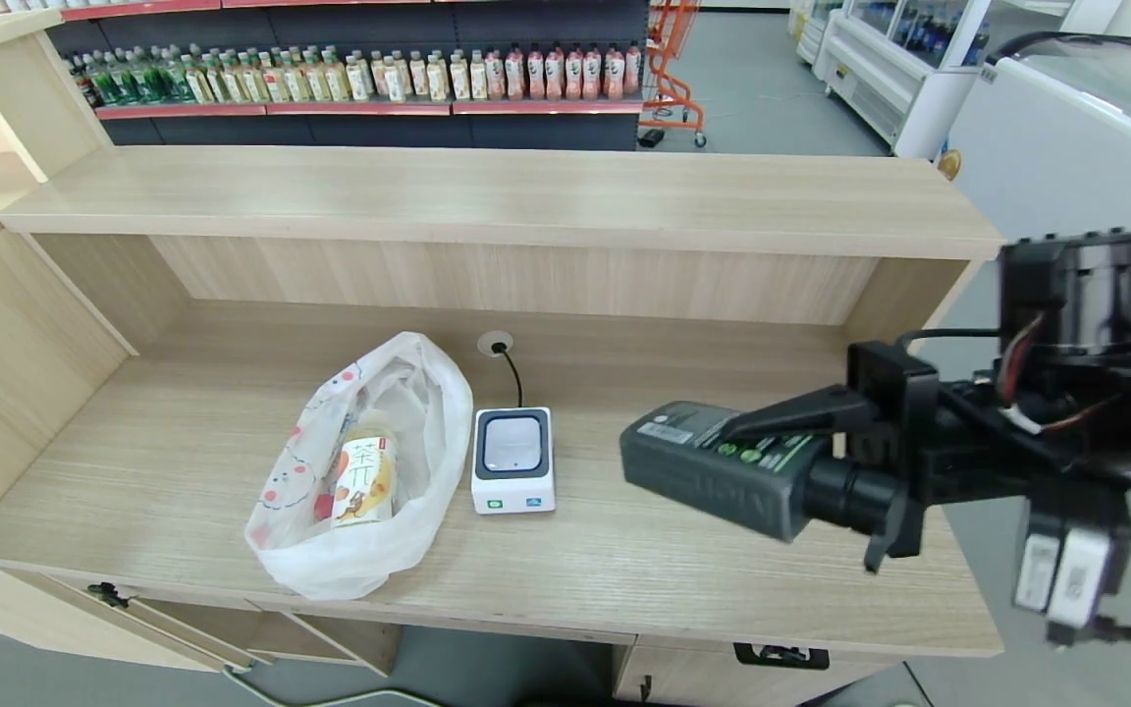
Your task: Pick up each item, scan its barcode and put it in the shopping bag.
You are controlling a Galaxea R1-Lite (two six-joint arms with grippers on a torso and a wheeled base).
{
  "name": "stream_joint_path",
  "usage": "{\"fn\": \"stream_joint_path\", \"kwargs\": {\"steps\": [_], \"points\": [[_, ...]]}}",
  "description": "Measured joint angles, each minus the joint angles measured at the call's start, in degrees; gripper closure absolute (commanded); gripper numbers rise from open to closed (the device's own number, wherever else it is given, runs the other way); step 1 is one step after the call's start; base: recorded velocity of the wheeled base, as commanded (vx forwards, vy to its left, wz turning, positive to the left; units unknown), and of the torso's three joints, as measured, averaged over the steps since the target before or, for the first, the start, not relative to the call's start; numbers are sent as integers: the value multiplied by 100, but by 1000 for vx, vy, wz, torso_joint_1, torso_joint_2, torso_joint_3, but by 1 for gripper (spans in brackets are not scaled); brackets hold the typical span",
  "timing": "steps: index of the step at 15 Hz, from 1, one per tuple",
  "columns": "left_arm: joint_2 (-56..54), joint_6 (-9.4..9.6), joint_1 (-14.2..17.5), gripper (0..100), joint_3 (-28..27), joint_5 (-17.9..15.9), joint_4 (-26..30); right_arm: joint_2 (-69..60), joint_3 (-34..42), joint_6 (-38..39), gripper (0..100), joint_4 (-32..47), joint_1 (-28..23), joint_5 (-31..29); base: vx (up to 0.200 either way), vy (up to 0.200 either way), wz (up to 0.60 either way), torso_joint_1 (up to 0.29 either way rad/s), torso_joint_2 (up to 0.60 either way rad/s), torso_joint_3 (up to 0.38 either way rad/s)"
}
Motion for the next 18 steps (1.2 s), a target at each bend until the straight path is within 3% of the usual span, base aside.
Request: {"fn": "stream_joint_path", "kwargs": {"steps": [3,7,9,12,18], "points": [[0,-2,0,0,0,0,0,-719,-96,2992,100,295,-586,-296,0,0,0,0,0,0],[0,0,-2,0,0,0,0,-1409,422,9251,100,60,-1006,-1602,0,0,0,0,0,0],[0,-2,-2,0,0,0,0,-1585,894,11175,100,-457,-1106,-2193,0,0,0,0,0,0],[0,2,-2,0,0,0,0,-1712,1477,12217,100,-1070,-1152,-2431,0,0,0,0,0,0],[0,18,-2,0,0,0,0,-1580,1497,12189,100,-1107,-1056,-2439,0,0,0,0,0,0]]}}
